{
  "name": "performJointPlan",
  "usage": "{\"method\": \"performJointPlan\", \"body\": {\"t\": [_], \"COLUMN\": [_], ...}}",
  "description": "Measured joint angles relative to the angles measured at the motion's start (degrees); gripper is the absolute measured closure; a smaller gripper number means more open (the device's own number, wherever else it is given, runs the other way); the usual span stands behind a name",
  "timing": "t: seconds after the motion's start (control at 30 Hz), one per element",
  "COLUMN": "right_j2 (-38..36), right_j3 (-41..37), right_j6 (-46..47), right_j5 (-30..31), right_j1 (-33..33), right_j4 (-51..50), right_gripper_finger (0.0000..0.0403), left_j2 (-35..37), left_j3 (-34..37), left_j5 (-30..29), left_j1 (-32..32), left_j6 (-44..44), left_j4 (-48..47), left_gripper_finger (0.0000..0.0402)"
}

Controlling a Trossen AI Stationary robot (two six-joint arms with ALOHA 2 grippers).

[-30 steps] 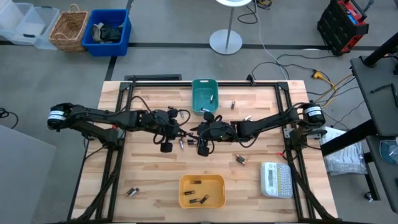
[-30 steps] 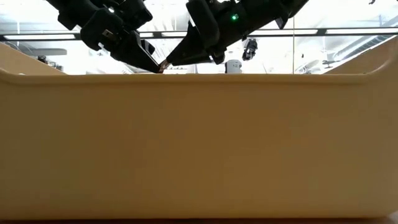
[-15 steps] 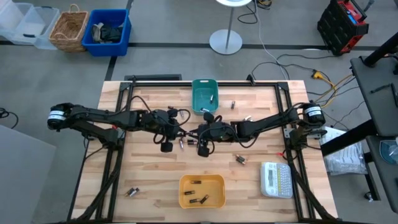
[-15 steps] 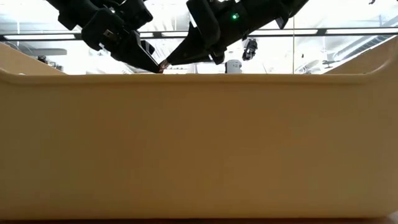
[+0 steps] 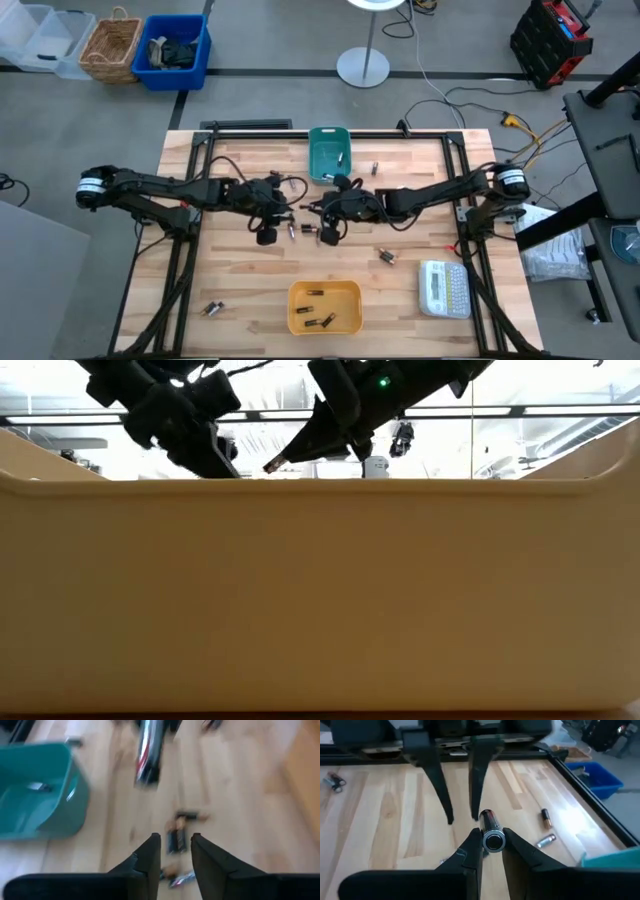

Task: Sort batteries
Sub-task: Put the silver battery into the light green bin

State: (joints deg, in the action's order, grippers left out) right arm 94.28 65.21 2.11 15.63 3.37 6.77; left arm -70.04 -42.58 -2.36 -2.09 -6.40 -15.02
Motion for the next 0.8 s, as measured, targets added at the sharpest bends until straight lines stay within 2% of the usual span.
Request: {"method": "performJointPlan", "body": {"t": [0.13,0.27,0.43,0.53,0.8], "right_j2": [-2.0,-3.8,-3.1,-1.9,-1.4], "right_j3": [0.0,0.6,8.4,12.9,17.6], "right_j6": [4.4,7.3,12.1,12.0,10.7], "right_j5": [-0.6,-0.9,-1.2,-1.4,-12.9], "right_j1": [-2.5,-6.4,-12.8,-16.5,-23.5], "right_j4": [-6.1,-12.9,-33.6,-41.8,-46.5], "right_gripper_finger": [0.0359,0.0359,0.0359,0.0359,0.0358], "left_j2": [0.0,0.0,0.0,0.1,1.0], "left_j3": [0.0,0.0,0.2,1.1,3.1], "left_j5": [-5.1,-7.9,-12.7,-16.9,-26.6], "left_j1": [0.0,0.0,0.0,0.0,0.0], "left_j6": [2.3,6.4,10.8,12.9,14.9], "left_j4": [-5.2,-11.2,-17.9,-19.6,-21.5], "left_gripper_finger": [0.0288,0.0282,0.0287,0.0292,0.0298]}}
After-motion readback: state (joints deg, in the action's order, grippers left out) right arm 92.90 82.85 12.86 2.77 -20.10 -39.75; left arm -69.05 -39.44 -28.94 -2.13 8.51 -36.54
